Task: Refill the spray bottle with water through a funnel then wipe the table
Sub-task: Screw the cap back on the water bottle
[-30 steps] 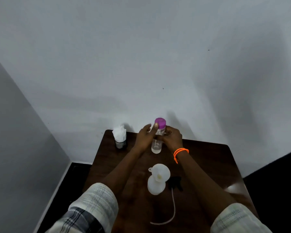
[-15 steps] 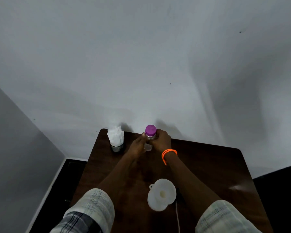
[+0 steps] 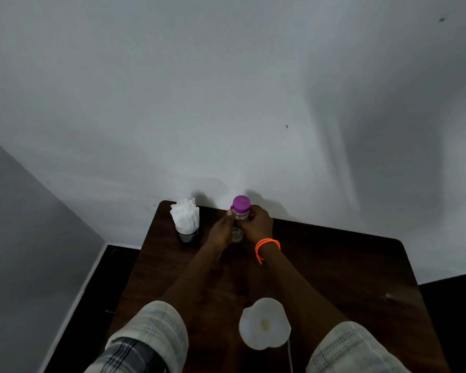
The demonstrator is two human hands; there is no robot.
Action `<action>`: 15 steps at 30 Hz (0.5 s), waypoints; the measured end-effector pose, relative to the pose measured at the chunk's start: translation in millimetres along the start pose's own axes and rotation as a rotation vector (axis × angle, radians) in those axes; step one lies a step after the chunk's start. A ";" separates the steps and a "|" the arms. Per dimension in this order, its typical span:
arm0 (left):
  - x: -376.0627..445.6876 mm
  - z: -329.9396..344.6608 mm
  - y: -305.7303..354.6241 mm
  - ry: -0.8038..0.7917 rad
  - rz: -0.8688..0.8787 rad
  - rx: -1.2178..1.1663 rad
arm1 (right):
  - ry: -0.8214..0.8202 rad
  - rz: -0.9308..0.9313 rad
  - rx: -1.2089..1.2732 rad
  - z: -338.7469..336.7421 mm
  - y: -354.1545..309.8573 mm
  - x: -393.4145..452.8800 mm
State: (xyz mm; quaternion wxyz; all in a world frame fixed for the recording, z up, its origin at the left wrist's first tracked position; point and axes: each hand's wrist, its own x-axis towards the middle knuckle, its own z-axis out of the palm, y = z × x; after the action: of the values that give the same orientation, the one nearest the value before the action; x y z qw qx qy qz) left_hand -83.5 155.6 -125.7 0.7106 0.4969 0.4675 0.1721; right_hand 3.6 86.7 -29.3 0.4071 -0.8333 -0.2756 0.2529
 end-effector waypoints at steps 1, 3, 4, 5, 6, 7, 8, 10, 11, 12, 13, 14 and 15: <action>-6.1 -0.8 3.7 0.005 -0.016 -0.010 | -0.006 0.000 0.001 -0.1 0.3 0.0; -24.1 -1.9 14.7 0.013 -0.038 -0.006 | -0.026 0.008 0.008 -2.1 0.9 -2.3; -32.4 -1.3 19.7 0.016 -0.044 -0.001 | -0.034 0.017 0.016 -3.3 2.3 -3.8; -40.4 0.3 24.0 0.028 -0.041 0.006 | -0.039 0.030 0.025 -4.7 4.6 -5.1; -46.1 1.5 25.3 0.049 -0.033 0.017 | -0.039 0.042 0.029 -6.1 7.5 -6.3; -51.7 2.6 25.1 0.073 -0.024 0.024 | -0.039 0.053 0.022 -7.8 10.7 -7.2; -57.5 4.0 25.0 0.098 -0.013 0.023 | -0.044 0.063 0.004 -10.0 13.4 -8.3; -62.9 5.6 17.6 0.135 -0.031 0.016 | -0.059 0.089 -0.028 -15.9 18.0 -10.7; -68.0 7.0 14.6 0.137 -0.062 0.003 | -0.065 0.098 -0.029 -20.1 19.9 -12.9; -73.3 7.8 11.5 0.148 -0.084 -0.016 | -0.068 0.103 -0.023 -25.2 21.1 -16.3; -78.6 8.7 8.5 0.158 -0.112 -0.029 | -0.072 0.109 -0.015 -30.6 22.4 -20.6; -83.1 9.7 5.5 0.158 -0.149 -0.035 | -0.078 0.113 -0.012 -36.3 23.4 -25.0; -90.7 10.6 3.5 0.149 -0.183 -0.038 | -0.080 0.115 -0.012 -42.5 25.2 -30.3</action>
State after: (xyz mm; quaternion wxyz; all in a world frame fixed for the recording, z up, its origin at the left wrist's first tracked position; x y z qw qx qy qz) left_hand -119.5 87.1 -77.1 0.6958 0.4246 0.5591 0.1517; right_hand 15.6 30.6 -20.9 0.3753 -0.8394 -0.2448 0.3075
